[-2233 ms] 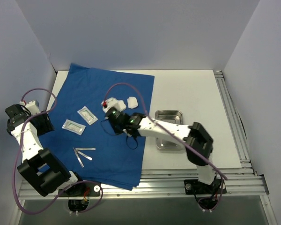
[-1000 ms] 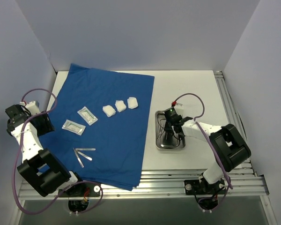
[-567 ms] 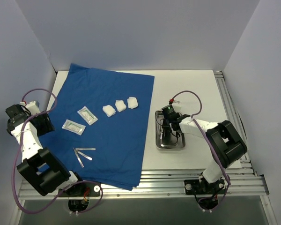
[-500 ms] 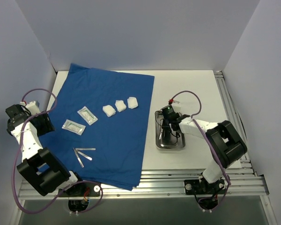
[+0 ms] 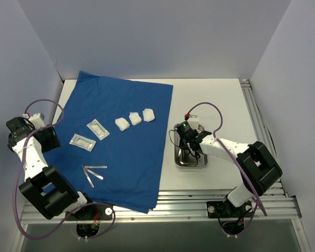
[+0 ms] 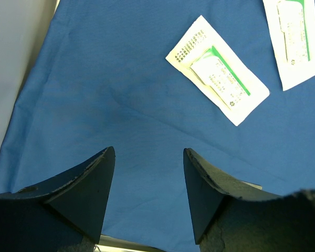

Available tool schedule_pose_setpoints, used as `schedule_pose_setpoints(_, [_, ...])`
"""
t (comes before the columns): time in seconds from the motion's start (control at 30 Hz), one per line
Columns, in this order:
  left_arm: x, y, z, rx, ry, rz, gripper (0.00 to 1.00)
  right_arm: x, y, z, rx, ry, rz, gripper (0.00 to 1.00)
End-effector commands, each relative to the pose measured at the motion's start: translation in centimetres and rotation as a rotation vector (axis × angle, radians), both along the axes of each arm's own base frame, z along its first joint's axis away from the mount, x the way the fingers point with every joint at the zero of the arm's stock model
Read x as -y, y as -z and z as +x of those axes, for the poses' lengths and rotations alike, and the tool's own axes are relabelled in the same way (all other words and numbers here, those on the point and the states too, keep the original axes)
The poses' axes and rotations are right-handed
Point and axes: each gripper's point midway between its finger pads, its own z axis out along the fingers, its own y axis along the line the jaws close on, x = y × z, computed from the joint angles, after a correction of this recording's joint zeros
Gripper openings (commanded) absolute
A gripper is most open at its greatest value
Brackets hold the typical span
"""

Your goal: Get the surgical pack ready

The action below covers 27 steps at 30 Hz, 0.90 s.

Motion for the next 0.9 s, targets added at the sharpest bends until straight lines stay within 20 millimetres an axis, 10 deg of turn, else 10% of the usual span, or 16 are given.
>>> schedule_pose_setpoints(0.0, [-0.1, -1.0, 0.6, 0.041, 0.014, 0.010, 0.64, 1.0, -1.3, 0.0, 0.028, 0.049, -0.017, 0.00])
schedule_pose_setpoints(0.47, [-0.2, -1.0, 0.5, 0.040, 0.012, 0.015, 0.64, 0.6, 1.4, -0.5, -0.034, 0.043, -0.010, 0.09])
schedule_pose_setpoints(0.87, [-0.2, -1.0, 0.5, 0.038, 0.014, 0.012, 0.64, 0.4, -1.1, 0.4, 0.018, 0.030, -0.009, 0.22])
